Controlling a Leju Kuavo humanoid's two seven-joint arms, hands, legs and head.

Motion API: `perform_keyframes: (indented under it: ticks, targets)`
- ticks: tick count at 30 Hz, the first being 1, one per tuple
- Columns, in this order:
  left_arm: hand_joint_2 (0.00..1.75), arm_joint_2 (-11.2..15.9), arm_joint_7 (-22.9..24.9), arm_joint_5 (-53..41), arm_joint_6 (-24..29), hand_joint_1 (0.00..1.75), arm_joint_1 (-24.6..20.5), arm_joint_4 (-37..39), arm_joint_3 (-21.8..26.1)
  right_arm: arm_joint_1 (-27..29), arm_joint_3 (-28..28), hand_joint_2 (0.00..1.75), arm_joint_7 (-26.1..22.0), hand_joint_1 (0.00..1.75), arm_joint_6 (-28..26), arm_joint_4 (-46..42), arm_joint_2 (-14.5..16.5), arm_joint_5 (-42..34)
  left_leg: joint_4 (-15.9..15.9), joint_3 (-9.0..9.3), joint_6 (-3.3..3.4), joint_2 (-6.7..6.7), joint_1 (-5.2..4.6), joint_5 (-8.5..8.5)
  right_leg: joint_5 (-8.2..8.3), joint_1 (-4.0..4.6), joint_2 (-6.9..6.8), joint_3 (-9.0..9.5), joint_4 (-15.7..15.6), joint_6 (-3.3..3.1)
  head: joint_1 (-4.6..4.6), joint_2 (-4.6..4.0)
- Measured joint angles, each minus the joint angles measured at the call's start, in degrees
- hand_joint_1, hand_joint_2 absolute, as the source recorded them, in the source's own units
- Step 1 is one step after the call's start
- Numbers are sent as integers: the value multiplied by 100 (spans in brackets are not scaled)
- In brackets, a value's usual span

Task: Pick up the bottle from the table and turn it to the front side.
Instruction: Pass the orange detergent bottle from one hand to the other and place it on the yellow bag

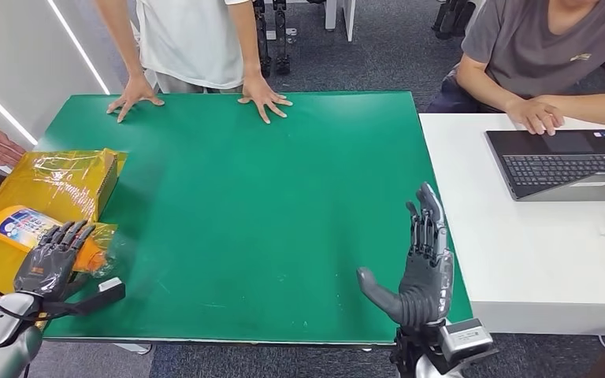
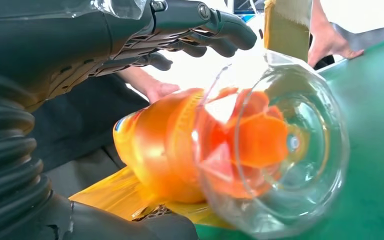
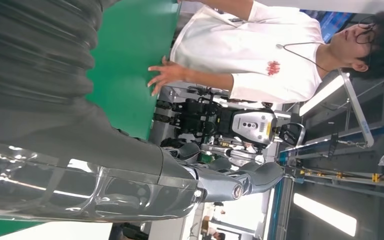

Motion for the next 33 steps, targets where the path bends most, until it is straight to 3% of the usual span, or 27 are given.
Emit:
perform_keyframes:
  ticks: [9,13,17,24,33]
  targets:
    - [175,-15,-200,-109,318,0,1000,-1746,116,80,71,175,0,0,-139,-133,121,296,2,-9,1,-4,-1,-1,-1,-1,-3,-7,-9,1,-1,0]
    - [175,-317,-716,-249,318,0,1065,-2468,257,73,110,175,0,0,-149,-138,274,399,3,-11,2,-16,-1,0,-1,-1,-16,-4,-9,3,-1,0]
    - [175,-735,-1206,-108,318,0,848,-2971,388,36,124,175,0,0,-49,-137,488,541,6,-12,4,-18,-1,3,3,-1,-19,-3,-9,3,-1,0]
    - [175,-1364,-1306,986,318,0,194,-3652,392,-121,127,175,1,0,42,-82,783,647,9,-10,4,-16,-1,5,7,-1,-16,-1,-7,3,-1,0]
    - [175,-1926,-1318,3832,322,0,180,-4568,145,-33,116,175,0,0,55,-75,910,813,9,-14,5,-17,-1,1,4,-1,-17,-5,-10,5,0,0]
